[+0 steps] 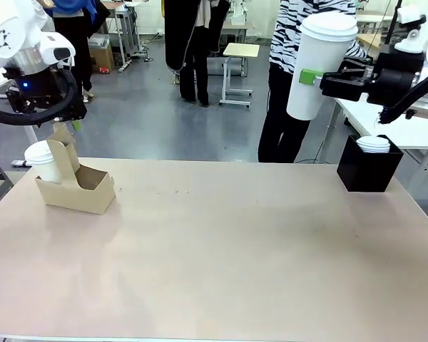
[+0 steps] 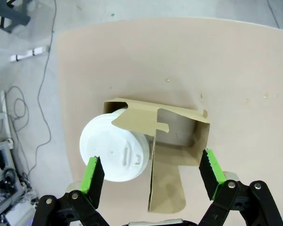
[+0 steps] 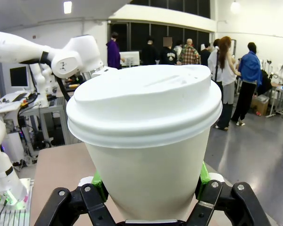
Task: Pour a drink into a cup and package it in a carrier.
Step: Position the Cup Carrier in the center of the table.
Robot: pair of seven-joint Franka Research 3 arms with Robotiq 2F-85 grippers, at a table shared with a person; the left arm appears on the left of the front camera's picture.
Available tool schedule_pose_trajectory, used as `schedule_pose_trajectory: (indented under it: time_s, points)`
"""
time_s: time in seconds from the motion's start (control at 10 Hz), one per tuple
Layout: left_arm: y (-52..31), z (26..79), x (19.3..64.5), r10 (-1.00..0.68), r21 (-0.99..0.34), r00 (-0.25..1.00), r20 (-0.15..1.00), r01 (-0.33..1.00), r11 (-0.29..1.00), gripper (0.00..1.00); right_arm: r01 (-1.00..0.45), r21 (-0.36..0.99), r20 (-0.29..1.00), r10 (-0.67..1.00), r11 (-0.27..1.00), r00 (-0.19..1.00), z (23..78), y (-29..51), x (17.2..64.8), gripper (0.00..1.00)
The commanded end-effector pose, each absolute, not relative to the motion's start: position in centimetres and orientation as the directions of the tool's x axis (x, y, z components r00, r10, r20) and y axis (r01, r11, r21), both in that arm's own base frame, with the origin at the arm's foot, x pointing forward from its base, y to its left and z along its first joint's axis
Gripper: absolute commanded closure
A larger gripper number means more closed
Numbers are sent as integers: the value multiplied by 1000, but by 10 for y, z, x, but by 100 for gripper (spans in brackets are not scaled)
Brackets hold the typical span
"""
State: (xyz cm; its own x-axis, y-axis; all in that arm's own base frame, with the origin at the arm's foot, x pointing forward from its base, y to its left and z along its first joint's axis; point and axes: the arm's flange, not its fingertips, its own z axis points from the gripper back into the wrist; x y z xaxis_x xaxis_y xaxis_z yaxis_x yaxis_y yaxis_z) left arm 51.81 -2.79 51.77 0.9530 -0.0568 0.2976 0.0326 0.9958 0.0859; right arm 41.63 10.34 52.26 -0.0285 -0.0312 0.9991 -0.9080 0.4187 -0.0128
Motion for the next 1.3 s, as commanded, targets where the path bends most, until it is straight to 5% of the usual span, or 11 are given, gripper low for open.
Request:
schedule_pose_trajectory:
  time_s: [0.0,0.3,0.4,0.5,0.6,0.7,1.2]
  points:
    - [-26,517,518,-54,86,954,296,30,996,0,-900,-15,998,-44,436,-38,527,106,419,20]
    - [-28,509,520,-54,80,972,229,36,996,0,-900,-15,998,-44,436,-38,527,106,419,20]
    - [-28,506,521,-41,70,973,227,25,997,9,-900,-15,998,-44,436,-38,527,106,419,20]
    - [-29,506,519,-42,70,974,224,27,997,60,-900,-15,998,-44,436,-38,527,106,419,20]
    - [-30,505,519,-42,64,973,226,28,998,69,-900,-15,998,-44,436,-38,527,106,419,20]
    - [-29,502,522,-43,59,976,214,31,998,100,-900,-15,998,-44,436,-38,527,106,419,20]
    - [-25,499,525,-41,58,977,208,30,998,100,-900,-15,998,-44,436,-38,527,106,419,20]
